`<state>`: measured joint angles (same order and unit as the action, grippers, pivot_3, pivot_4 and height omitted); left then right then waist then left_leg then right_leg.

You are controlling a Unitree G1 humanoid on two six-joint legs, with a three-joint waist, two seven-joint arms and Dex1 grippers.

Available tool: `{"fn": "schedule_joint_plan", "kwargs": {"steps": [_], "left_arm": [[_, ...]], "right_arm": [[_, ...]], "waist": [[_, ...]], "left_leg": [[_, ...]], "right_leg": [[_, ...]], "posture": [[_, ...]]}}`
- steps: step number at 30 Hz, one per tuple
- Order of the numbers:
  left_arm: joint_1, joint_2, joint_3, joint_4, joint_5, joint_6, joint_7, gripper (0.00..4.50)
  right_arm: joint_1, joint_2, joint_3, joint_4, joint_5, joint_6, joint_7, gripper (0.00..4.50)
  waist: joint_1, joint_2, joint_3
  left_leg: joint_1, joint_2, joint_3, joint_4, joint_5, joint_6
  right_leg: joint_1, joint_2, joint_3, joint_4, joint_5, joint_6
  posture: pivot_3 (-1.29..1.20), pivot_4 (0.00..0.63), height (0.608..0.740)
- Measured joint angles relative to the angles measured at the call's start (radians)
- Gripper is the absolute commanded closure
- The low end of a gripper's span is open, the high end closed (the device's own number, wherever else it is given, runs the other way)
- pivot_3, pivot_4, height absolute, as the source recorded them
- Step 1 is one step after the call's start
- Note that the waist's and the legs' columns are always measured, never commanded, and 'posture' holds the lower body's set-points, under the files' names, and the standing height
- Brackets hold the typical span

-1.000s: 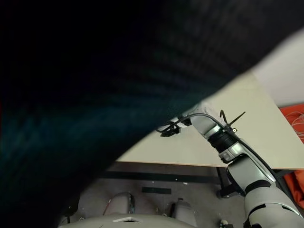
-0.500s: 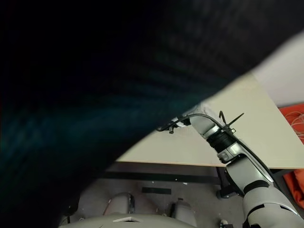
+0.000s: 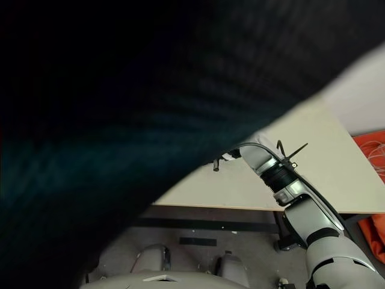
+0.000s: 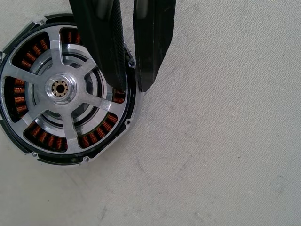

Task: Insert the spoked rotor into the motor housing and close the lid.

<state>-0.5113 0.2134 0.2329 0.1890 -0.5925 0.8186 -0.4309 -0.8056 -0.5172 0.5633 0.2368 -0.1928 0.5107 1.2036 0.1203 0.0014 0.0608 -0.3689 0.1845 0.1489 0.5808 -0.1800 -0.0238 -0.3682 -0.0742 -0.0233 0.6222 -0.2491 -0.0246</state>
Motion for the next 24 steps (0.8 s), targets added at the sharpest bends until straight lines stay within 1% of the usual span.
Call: {"fn": "schedule_joint_plan", "kwargs": {"steps": [4,8,9,13,16,18,19,24], "left_arm": [[-0.001,0.0,0.0,0.001,0.0,-0.004,0.0,1.94],[-0.002,-0.003,0.0,0.002,0.0,-0.006,0.003,1.94],[-0.001,-0.003,0.001,0.002,0.0,-0.007,0.003,1.94],[-0.001,-0.015,0.006,0.001,0.0,-0.014,0.01,1.94],[0.003,-0.024,0.005,-0.001,0.0,-0.014,0.014,1.94],[0.004,-0.025,0.004,-0.003,-0.001,-0.014,0.02,1.94],[0.006,-0.024,0.006,-0.003,-0.001,-0.014,0.022,1.94],[0.008,-0.018,0.016,-0.004,-0.002,-0.014,0.026,1.94]], "right_arm": [[0.0,-0.002,-0.002,-0.004,0.0,0.012,0.009,4.48],[-0.002,0.01,-0.021,-0.021,0.018,0.121,0.016,4.48],[-0.005,0.024,-0.036,-0.021,0.032,0.179,0.015,4.48],[-0.084,0.156,-0.136,-0.003,0.119,0.58,-0.035,4.48],[-0.161,0.284,-0.25,0.063,0.158,0.841,-0.158,4.48],[-0.195,0.337,-0.321,0.101,0.163,0.93,-0.239,4.48],[-0.215,0.375,-0.386,0.129,0.163,0.975,-0.306,4.48],[-0.25,0.477,-0.559,0.201,0.168,1.014,-0.523,4.48]], "waist": [[0.0,0.0,0.0],[0.002,0.0,0.0],[0.002,0.0,0.0],[-0.004,0.0,0.0],[-0.01,0.0,0.0],[-0.012,0.0,0.0],[-0.012,0.0,0.0],[-0.012,0.0,0.0]], "left_leg": [[0.0,0.0,0.0,0.0,0.0,0.0],[-0.001,0.0,0.0,0.0,0.0,0.0],[-0.001,0.0,0.0,0.0,0.0,0.0],[-0.003,0.001,0.0,-0.001,0.001,-0.001],[-0.004,0.001,0.0,-0.002,0.002,-0.003],[-0.004,0.001,0.0,-0.003,0.002,-0.004],[-0.004,0.001,0.0,-0.004,0.002,-0.005],[-0.003,0.001,0.0,-0.006,0.004,-0.008]], "right_leg": [[0.0,0.0,0.0,0.0,0.0,0.0],[0.0,0.0,0.0,-0.001,0.0,0.0],[0.0,0.0,0.0,-0.001,0.0,0.0],[-0.003,0.001,0.0,0.0,-0.001,-0.001],[-0.005,0.001,-0.001,0.0,-0.001,-0.002],[-0.005,0.001,-0.001,0.0,-0.001,-0.003],[-0.006,0.001,-0.001,0.0,-0.001,-0.003],[-0.005,0.001,-0.001,-0.001,-0.001,-0.002]], "posture": [[0.0,0.0,0.74],[0.0,0.0,0.74],[0.0,0.0,0.74],[0.0,0.0,0.74],[0.0,0.0,0.74],[0.0,0.0,0.74],[0.0,0.0,0.74],[0.0,0.0,0.74]]}}
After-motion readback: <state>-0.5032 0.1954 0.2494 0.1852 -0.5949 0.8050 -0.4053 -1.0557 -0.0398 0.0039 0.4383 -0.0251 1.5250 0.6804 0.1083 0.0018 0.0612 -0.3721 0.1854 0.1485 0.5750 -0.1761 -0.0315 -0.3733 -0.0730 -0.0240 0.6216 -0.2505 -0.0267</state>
